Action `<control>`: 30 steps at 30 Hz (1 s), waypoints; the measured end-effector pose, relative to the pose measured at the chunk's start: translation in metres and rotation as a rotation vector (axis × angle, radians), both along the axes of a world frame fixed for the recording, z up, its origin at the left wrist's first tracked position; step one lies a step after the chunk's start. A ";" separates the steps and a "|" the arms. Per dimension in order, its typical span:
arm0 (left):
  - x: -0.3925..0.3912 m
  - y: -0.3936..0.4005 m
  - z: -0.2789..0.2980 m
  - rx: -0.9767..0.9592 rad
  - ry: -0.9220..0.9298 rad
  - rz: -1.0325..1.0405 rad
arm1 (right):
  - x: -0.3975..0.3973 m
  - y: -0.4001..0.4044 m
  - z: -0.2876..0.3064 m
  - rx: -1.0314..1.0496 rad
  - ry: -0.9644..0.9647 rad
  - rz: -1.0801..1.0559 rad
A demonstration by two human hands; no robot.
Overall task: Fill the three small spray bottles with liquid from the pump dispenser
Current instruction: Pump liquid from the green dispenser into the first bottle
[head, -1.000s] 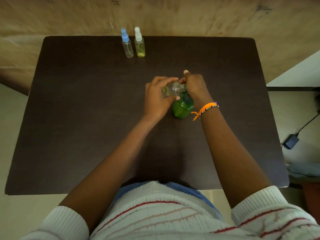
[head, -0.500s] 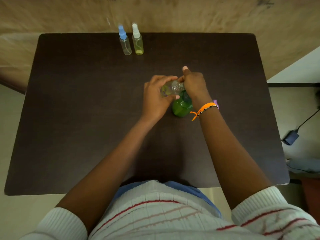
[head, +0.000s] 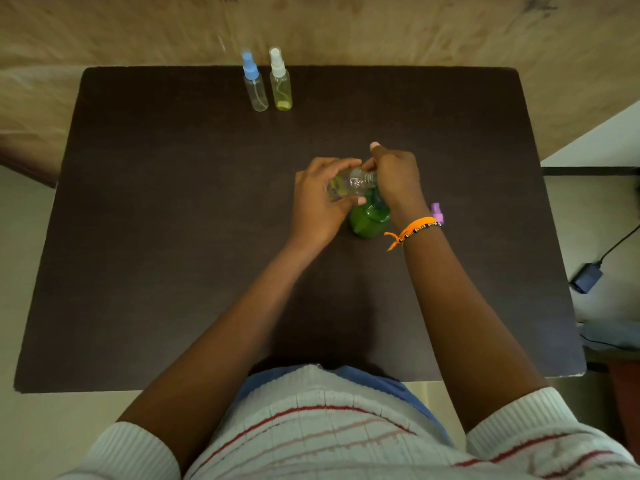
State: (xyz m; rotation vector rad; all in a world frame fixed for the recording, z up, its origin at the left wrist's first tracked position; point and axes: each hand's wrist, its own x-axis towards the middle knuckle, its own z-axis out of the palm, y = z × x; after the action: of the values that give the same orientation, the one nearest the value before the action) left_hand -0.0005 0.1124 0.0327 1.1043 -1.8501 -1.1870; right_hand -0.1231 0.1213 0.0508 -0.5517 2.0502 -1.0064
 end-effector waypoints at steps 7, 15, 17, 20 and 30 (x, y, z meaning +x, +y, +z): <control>-0.002 -0.003 -0.003 -0.012 0.027 -0.005 | -0.006 -0.004 0.006 0.042 -0.032 0.077; -0.001 -0.005 -0.006 -0.043 -0.012 -0.007 | -0.001 0.001 -0.007 0.040 0.132 0.000; -0.001 -0.004 -0.005 -0.041 -0.008 -0.004 | -0.002 0.000 -0.004 0.042 0.090 0.028; -0.001 -0.002 -0.003 -0.021 0.015 0.005 | -0.004 -0.002 0.000 0.059 -0.002 0.087; -0.002 -0.002 0.000 -0.025 -0.028 0.002 | -0.001 0.001 -0.005 0.014 0.121 -0.007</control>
State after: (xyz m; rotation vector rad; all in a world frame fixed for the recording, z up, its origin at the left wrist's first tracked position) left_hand -0.0021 0.1104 0.0325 1.1142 -1.8789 -1.1501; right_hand -0.1244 0.1224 0.0458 -0.6118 2.1652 -0.9826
